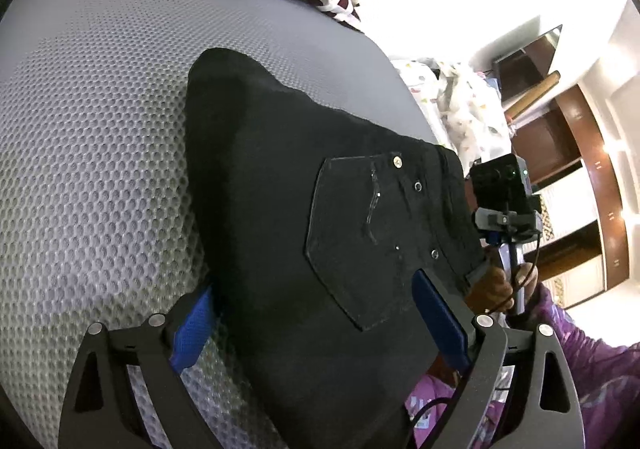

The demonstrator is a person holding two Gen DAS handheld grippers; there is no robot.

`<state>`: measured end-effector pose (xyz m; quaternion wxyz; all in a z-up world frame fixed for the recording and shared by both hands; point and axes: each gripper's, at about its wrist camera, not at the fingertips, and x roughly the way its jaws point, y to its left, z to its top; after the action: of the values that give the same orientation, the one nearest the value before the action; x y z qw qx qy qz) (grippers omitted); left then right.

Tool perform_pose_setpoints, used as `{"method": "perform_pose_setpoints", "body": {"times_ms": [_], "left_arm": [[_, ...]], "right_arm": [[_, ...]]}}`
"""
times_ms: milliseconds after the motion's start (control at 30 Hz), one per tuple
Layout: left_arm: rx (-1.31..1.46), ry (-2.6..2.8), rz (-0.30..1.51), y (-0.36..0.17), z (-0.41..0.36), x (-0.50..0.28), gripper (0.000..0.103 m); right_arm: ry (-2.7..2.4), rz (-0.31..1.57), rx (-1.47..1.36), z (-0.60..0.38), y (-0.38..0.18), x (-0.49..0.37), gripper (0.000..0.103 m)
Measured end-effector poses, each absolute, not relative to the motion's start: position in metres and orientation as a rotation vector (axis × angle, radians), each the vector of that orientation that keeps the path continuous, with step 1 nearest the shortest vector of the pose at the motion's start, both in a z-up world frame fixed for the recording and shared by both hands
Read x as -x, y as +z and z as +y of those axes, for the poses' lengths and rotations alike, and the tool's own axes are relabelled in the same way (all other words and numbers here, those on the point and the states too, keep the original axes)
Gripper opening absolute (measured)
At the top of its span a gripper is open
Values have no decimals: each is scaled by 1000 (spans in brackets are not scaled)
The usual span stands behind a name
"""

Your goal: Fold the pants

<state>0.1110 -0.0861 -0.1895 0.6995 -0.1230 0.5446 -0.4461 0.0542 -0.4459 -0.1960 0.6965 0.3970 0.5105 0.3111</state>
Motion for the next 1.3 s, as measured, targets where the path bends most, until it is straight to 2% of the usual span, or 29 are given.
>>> {"method": "perform_pose_setpoints", "body": {"times_ms": [133, 233, 300, 367, 467, 500, 567, 633, 700, 733, 933, 1100, 1300], "left_arm": [[268, -1001, 1219, -189, -85, -113, 91], [178, -982, 1198, -186, -89, -106, 89], [85, -950, 1166, -182, -97, -99, 85], [-22, -896, 1114, -180, -105, -90, 73], [-98, -841, 1056, -180, -108, -83, 63], [-100, -841, 1051, -181, -107, -83, 62], [-112, -836, 1045, -182, -105, -82, 61], [-135, -831, 1040, -182, -108, -80, 61], [-161, -818, 1040, -183, -109, -79, 61], [-169, -816, 1039, -183, -111, -79, 61], [-193, -795, 1030, -183, -116, -78, 61], [-230, -774, 1007, -181, -123, -75, 60], [-290, -741, 956, -174, -125, -67, 49]], "right_arm": [[662, 1232, -843, -448, -195, -63, 72], [655, 1258, -823, -450, -195, -62, 73], [652, 1249, -819, -443, -194, -65, 76], [651, 1230, -784, -429, -191, -68, 75], [645, 1209, -726, -413, -188, -67, 65], [643, 1202, -715, -412, -188, -65, 60], [636, 1202, -723, -418, -193, -62, 43], [631, 1203, -791, -431, -202, -60, 38], [627, 1198, -761, -430, -199, -59, 38], [627, 1200, -744, -428, -198, -60, 41], [608, 1201, -759, -427, -199, -64, 41], [545, 1188, -694, -416, -192, -61, 37], [549, 1171, -749, -414, -191, -58, 36]]}}
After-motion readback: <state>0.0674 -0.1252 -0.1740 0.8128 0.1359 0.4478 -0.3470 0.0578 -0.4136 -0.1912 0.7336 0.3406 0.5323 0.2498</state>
